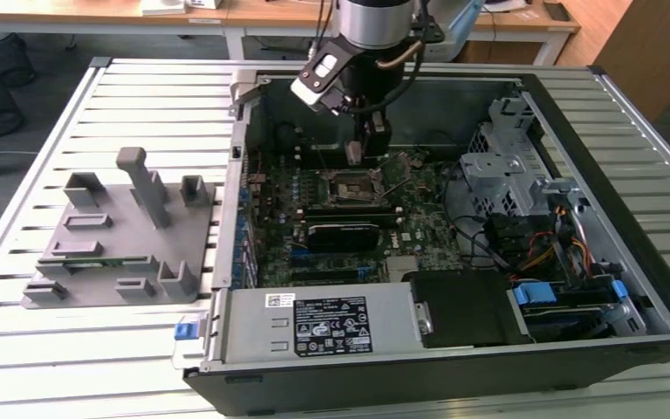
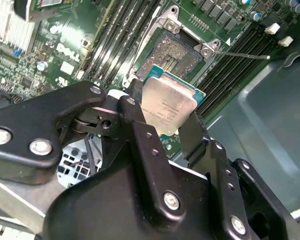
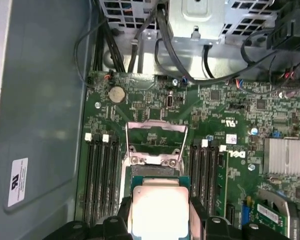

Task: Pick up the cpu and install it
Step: 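Place the cpu into insertion slot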

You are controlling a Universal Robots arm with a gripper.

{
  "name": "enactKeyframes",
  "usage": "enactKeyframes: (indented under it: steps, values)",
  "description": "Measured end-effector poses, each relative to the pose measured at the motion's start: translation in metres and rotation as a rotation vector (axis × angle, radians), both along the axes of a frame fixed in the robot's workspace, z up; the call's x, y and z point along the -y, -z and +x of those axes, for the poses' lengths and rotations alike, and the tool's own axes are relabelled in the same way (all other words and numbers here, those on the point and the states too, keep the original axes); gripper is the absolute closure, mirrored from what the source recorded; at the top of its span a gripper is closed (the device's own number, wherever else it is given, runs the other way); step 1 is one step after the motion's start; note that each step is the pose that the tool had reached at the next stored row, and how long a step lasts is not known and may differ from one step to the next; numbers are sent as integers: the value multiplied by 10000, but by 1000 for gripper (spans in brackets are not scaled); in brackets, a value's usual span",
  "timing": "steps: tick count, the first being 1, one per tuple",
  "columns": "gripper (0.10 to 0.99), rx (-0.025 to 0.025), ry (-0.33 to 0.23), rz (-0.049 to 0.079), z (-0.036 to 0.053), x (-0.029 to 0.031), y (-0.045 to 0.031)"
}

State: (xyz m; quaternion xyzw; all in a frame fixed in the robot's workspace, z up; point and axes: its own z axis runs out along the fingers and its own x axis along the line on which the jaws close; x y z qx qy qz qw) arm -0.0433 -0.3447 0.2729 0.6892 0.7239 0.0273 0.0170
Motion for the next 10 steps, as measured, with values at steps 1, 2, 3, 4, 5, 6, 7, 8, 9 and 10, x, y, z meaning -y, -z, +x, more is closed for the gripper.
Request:
enactKeyframes:
  steps: [1,2,3,4,5,6,7,8,9,10]
  values:
    - [553,1,17,1,-3,-6,18]
    - [553,0,31,1,-6,-14,38]
    - [553,1,36,0,-6,-21,56]
    - [553,0,37,1,-6,-27,74]
    - [553,0,37,1,-7,-31,92]
    - [553,0,37,1,-7,-34,110]
    - [553,0,38,0,-8,-34,128]
    - [553,0,41,0,-11,-34,145]
    - [553,0,42,1,-12,-34,164]
    - [553,1,44,2,-14,-34,182]
